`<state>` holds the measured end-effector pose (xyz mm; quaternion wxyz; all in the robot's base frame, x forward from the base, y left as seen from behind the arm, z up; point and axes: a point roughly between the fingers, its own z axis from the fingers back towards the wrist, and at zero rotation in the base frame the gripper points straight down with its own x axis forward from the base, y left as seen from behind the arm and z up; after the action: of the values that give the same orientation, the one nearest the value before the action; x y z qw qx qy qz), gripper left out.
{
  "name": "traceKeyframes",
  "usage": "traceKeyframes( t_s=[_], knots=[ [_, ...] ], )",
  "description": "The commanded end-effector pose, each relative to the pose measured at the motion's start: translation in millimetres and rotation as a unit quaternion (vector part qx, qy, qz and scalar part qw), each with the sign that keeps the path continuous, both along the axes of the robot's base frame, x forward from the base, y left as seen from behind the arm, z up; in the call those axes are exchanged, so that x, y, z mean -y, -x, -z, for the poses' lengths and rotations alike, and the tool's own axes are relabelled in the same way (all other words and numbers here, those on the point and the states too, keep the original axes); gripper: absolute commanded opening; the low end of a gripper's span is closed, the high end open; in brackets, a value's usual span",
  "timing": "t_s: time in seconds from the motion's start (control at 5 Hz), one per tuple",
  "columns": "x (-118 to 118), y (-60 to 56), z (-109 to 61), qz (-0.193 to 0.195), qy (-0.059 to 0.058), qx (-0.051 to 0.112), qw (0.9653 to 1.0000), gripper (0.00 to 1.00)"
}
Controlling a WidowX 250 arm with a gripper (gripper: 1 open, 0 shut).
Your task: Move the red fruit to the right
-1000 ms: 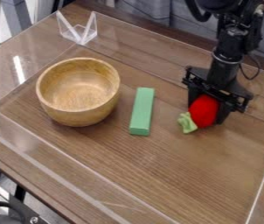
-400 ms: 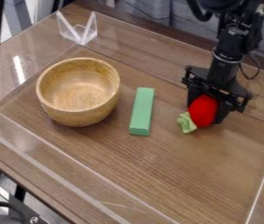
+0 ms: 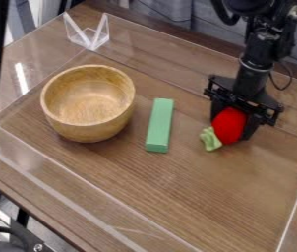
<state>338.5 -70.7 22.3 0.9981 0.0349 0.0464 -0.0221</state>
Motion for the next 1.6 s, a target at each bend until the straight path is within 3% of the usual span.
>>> traceKeyframes(
  t_s=[0.0, 0.2, 0.6, 0.8, 1.4],
  knots=[
    [0, -9.5, -15.9, -0.002, 0.003, 0.022, 0.9997, 1.0],
    [4, -5.5, -19.0, -0.003, 0.021, 0.039, 0.999, 0.0],
    [14, 4.9, -19.8, -0.002, 0.048, 0.056, 0.9973, 0.0],
    [18, 8.8, -17.9, -0.005, 0.056, 0.06, 0.9966, 1.0],
    [30, 17.7, -24.3, -0.022, 0.074, 0.091, 0.9928, 1.0]
  ],
)
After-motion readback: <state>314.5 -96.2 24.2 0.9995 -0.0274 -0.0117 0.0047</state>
